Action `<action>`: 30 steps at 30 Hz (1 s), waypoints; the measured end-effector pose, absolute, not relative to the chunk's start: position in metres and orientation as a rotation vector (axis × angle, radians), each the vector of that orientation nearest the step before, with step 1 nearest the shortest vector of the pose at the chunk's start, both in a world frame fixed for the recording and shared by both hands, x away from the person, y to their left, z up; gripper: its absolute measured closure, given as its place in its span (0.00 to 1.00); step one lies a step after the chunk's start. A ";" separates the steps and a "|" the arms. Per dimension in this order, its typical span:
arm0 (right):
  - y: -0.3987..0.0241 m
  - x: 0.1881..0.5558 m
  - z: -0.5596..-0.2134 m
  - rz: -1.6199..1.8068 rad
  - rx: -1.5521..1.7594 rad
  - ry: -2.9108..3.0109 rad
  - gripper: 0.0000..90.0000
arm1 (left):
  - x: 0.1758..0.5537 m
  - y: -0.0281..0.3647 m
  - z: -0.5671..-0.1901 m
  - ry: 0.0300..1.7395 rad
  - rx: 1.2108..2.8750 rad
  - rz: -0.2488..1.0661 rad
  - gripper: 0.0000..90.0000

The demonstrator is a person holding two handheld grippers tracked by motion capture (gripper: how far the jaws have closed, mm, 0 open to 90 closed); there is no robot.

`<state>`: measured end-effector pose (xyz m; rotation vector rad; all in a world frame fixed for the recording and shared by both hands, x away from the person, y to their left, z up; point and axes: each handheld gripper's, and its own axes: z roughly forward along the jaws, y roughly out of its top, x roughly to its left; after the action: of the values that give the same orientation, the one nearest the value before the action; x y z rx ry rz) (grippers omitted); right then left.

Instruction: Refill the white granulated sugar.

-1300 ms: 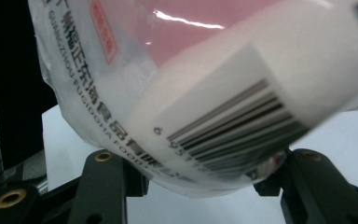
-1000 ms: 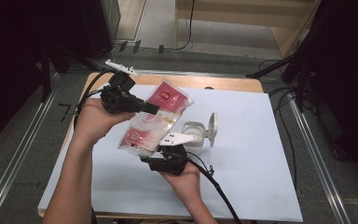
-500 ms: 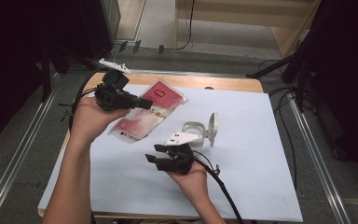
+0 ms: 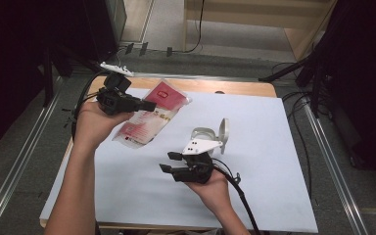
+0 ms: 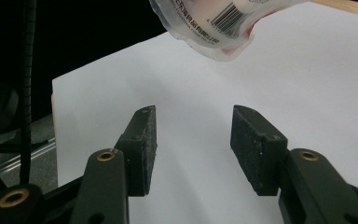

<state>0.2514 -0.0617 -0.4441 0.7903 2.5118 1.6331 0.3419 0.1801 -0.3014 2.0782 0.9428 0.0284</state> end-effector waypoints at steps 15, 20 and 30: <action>-0.085 0.261 -0.446 1.650 0.752 2.557 0.57 | 0.360 0.182 -0.327 0.961 2.052 0.054 1.00; -0.091 0.261 -0.447 1.642 0.697 2.582 0.57 | 0.368 0.181 -0.338 0.973 2.042 0.062 1.00; -0.109 0.261 -0.443 1.650 0.695 2.617 0.56 | 0.380 0.180 -0.359 1.025 2.015 0.066 1.00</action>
<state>0.2612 -0.1090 -0.4430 0.6954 2.6170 1.6498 0.3803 0.1796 -0.3594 2.0154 1.0253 0.0658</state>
